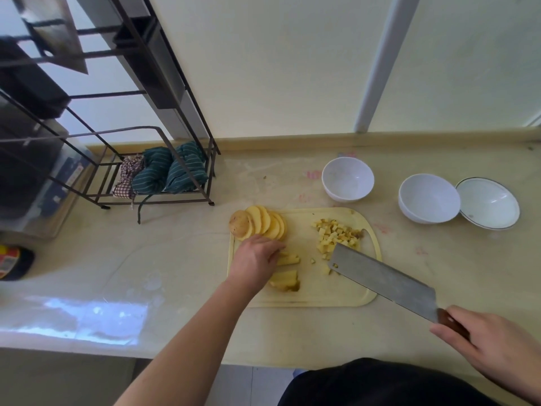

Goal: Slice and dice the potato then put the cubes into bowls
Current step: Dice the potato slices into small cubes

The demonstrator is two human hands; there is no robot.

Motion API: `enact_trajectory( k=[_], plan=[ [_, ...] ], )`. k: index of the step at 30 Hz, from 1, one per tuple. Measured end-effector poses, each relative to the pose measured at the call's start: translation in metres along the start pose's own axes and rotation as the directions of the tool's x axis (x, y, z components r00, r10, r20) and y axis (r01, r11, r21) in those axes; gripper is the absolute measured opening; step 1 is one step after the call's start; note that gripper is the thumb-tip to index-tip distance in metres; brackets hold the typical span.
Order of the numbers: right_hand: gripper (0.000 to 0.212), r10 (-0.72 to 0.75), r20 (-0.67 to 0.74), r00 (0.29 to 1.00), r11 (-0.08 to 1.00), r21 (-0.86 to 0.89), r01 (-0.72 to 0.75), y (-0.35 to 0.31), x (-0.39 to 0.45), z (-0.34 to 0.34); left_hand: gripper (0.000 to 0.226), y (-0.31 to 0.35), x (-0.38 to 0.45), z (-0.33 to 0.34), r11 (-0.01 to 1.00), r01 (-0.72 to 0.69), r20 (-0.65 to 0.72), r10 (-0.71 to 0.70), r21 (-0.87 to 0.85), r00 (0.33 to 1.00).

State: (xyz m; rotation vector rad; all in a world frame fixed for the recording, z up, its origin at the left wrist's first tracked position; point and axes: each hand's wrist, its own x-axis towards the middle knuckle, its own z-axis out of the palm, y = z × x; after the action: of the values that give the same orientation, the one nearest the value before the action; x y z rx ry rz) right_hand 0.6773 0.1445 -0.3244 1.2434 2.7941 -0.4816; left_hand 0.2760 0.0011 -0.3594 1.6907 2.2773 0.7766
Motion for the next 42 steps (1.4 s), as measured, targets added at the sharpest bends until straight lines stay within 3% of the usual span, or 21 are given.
enact_trajectory(
  k=[7,11,14,21,25,28,34,38,42],
  plan=[
    [0.063,-0.026,0.004,1.000,1.000,-0.016,0.026,-0.006,0.001,-0.003,0.028,0.004,-0.009,0.001,0.999,-0.022,0.080,0.026,-0.046,0.996],
    [0.064,-0.030,0.004,1.000,0.999,-0.014,0.030,-0.009,0.000,-0.006,0.085,0.005,-0.013,-0.006,0.997,0.014,0.387,-0.043,0.078,0.921],
    [0.065,-0.023,0.011,1.000,1.000,-0.021,0.023,-0.010,0.000,-0.007,0.103,0.008,-0.015,-0.010,0.982,-0.025,0.461,-0.065,0.185,0.885],
    [0.066,-0.024,0.021,1.000,1.000,-0.008,0.024,-0.010,-0.001,-0.008,0.076,0.009,-0.020,-0.003,0.995,0.033,0.406,-0.070,0.095,0.911],
    [0.068,-0.039,0.021,0.999,0.999,-0.010,0.039,-0.009,-0.002,-0.009,0.076,0.009,-0.023,-0.003,0.996,0.036,0.401,-0.065,0.078,0.914],
    [0.069,-0.021,0.001,1.000,1.000,0.007,0.021,-0.007,-0.002,-0.010,0.076,0.014,-0.022,-0.003,0.987,-0.013,0.381,-0.050,0.162,0.923],
    [0.072,0.048,-0.033,0.998,0.997,0.062,-0.046,-0.003,-0.004,-0.015,0.049,0.059,-0.011,0.023,0.983,-0.094,0.263,0.051,0.154,0.963],
    [0.077,0.072,-0.020,0.997,0.995,0.073,-0.070,-0.001,-0.006,-0.015,0.018,0.076,-0.005,0.052,0.965,-0.144,0.080,0.129,0.221,0.988],
    [0.076,0.061,-0.018,0.998,0.997,0.055,-0.060,-0.003,-0.008,-0.017,0.011,0.082,-0.003,0.059,0.951,-0.099,0.007,0.102,0.292,0.995]
  ],
)
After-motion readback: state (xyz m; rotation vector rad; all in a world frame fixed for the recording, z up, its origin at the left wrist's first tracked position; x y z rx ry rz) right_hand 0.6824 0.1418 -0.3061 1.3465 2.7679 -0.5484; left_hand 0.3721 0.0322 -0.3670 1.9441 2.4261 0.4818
